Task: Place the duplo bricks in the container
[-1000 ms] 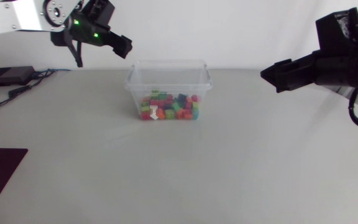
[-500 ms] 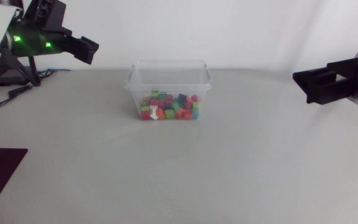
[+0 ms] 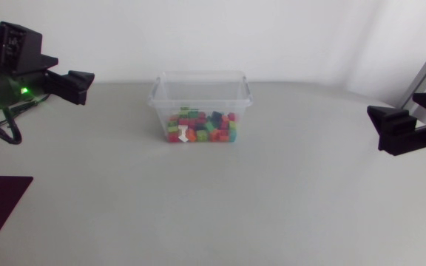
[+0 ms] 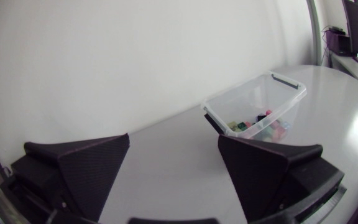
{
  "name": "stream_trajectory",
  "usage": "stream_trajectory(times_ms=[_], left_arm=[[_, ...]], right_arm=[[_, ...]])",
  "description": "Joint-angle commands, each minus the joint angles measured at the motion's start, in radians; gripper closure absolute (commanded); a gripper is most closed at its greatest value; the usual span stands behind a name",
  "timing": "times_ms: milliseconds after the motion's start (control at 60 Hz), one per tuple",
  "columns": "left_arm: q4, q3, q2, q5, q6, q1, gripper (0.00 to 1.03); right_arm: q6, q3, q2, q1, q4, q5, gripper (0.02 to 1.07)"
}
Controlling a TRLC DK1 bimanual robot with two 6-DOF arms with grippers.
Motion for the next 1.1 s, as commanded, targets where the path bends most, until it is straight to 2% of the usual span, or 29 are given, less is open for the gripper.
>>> stream_trajectory(times_ms=[0,183,500,917,1083], left_arm=[[0.02,-0.054,-0.047,0.017,-0.027,0.013,0.04],[0.056,-0.143,-0.129,0.04,-0.031,0.025,0.04],[0.117,-0.318,-0.305,0.146,-0.058,0.128,0.04],[0.221,-0.528,-0.484,0.148,-0.07,0.128,0.04],[0.224,-0.576,-0.534,0.148,-0.064,0.134,0.04]], right_arm=[[-0.031,-0.05,-0.037,-0.004,0.017,0.018,0.08],[-0.06,-0.099,-0.114,-0.003,0.022,0.036,0.08],[-0.1,-0.183,-0.21,-0.006,0.045,0.052,0.08],[-0.146,-0.314,-0.339,-0.006,0.1,0.07,0.07],[-0.157,-0.346,-0.382,-0.001,0.106,0.072,0.07]])
